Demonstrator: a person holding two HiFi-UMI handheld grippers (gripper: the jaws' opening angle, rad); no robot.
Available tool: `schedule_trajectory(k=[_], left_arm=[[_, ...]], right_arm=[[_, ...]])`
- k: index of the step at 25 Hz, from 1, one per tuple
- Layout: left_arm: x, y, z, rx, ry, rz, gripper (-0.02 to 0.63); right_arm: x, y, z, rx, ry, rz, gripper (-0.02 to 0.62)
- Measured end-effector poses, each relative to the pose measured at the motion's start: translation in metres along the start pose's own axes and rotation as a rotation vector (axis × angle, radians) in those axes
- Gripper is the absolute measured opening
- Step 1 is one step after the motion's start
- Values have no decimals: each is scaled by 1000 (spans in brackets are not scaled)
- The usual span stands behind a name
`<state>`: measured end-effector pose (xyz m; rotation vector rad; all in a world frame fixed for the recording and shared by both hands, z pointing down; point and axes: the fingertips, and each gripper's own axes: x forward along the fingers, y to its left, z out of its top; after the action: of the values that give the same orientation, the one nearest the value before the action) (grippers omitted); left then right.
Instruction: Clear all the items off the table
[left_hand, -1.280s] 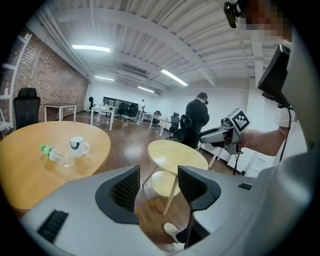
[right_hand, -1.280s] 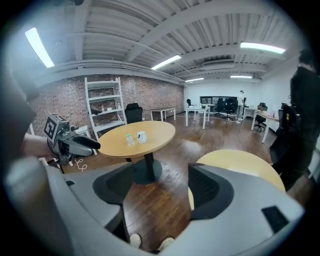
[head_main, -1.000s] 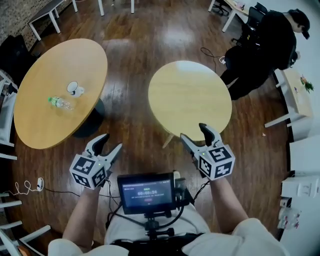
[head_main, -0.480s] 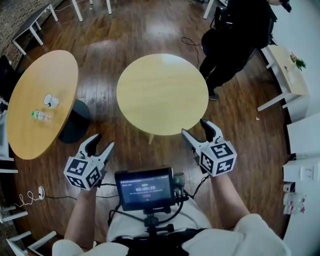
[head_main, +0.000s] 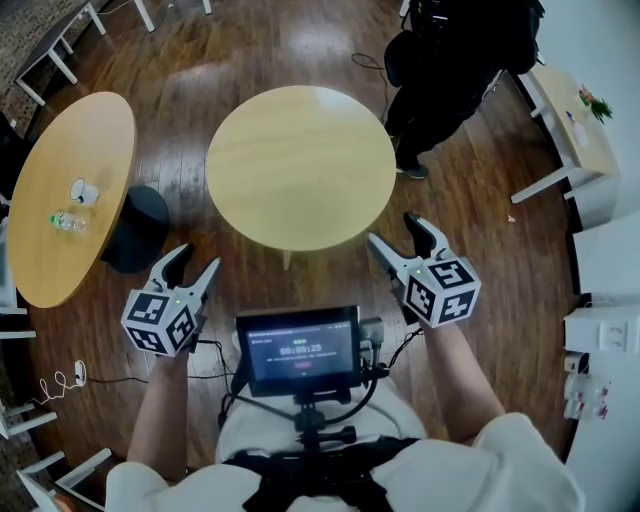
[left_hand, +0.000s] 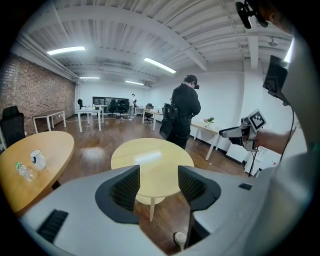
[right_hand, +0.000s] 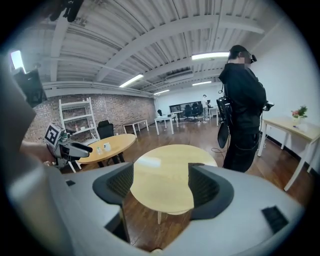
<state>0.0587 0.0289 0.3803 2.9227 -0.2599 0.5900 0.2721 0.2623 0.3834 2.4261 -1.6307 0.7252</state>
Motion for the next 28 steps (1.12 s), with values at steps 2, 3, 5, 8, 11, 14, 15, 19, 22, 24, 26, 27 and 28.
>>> schedule_trajectory(k=[2, 3, 5, 8, 11, 14, 15, 19, 22, 24, 26, 27, 28], left_arm=[[4, -4, 2, -6, 3, 12, 242], [6, -5, 3, -11, 2, 19, 242], [14, -7, 4, -22, 2, 30, 242], [31, -15, 3, -26, 18, 39, 242], [35, -16, 2, -22, 33, 54, 242], [33, -11, 2, -21, 39, 66, 242], [32, -10, 1, -21, 42, 68, 242], [30, -9, -4, -21, 51, 68, 242], [30, -9, -8, -21, 56, 65, 242], [29, -9, -10, -25, 61, 65, 242], [29, -10, -11, -26, 66, 64, 242], [29, -10, -11, -24, 67, 63, 242], [30, -10, -11, -24, 68, 62, 242]], right_arm=[[-1, -4, -4, 8, 5, 4, 353], [0, -5, -5, 11, 6, 5, 353], [2, -12, -6, 17, 8, 2, 351], [3, -33, -9, 23, 16, -11, 351], [0, -45, -15, 22, 33, -30, 351], [-3, -49, -19, 27, 47, -46, 351], [-4, -50, -21, 28, 51, -51, 351], [-5, -49, -24, 27, 60, -59, 350], [-5, -50, -26, 26, 65, -64, 350], [-5, -50, -26, 28, 71, -65, 350], [-5, -50, -26, 26, 74, -67, 350], [-5, -50, -25, 25, 73, -67, 350], [-5, -49, -25, 24, 72, -68, 350]])
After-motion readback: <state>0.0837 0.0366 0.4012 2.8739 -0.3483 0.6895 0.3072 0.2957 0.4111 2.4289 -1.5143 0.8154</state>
